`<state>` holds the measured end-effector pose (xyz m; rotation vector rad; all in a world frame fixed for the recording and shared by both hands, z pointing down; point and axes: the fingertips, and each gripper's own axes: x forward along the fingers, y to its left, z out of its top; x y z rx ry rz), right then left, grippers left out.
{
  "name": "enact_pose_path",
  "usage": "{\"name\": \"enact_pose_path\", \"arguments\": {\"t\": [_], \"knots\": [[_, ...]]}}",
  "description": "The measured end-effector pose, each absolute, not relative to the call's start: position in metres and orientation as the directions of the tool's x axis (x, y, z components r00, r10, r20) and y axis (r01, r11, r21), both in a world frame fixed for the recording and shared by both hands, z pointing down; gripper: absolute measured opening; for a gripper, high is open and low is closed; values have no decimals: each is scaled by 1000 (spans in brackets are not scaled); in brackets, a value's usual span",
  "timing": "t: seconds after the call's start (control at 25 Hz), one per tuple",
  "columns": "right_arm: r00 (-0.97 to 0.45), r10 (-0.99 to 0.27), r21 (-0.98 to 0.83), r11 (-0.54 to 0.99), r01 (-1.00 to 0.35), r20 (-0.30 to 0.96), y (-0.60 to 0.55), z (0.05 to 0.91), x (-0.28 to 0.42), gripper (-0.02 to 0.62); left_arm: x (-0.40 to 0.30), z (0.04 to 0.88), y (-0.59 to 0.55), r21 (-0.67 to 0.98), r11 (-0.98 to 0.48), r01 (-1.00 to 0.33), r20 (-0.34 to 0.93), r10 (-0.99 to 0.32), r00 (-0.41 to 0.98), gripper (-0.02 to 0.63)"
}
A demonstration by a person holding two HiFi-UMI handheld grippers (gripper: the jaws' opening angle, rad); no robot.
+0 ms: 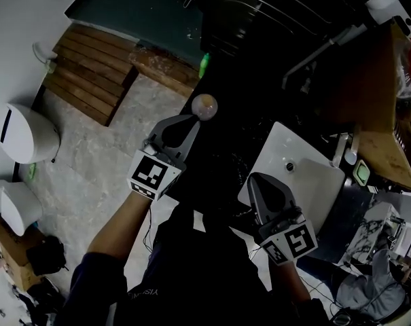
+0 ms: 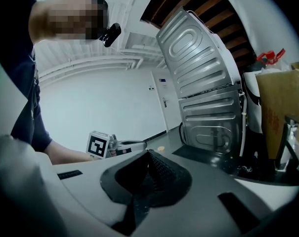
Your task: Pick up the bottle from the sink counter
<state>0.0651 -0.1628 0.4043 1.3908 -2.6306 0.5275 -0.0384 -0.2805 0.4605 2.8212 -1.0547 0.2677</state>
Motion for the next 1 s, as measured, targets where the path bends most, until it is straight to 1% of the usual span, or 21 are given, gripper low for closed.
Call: {"name": "enact_pose_path", "arguments": {"t": [0.16,0.32,0.76,1.0], "knots": [[-570,-776,-262,511,-819,270,-166,404,63,25,-36,463,-288,40,-762,-646,203,-627,752,14],[-567,-776,-260,508,-821,276,-168,408,63,25,-35,469,-294,33,-769,-638,210,-619,757,43],[-563,-776,-281,494,-823,284,-175,417,64,25,-31,485,-311,26,-781,-624,232,-603,764,91],[-560,-774,-285,488,-825,295,-176,423,67,25,-25,495,-318,24,-793,-609,243,-586,773,140]]}}
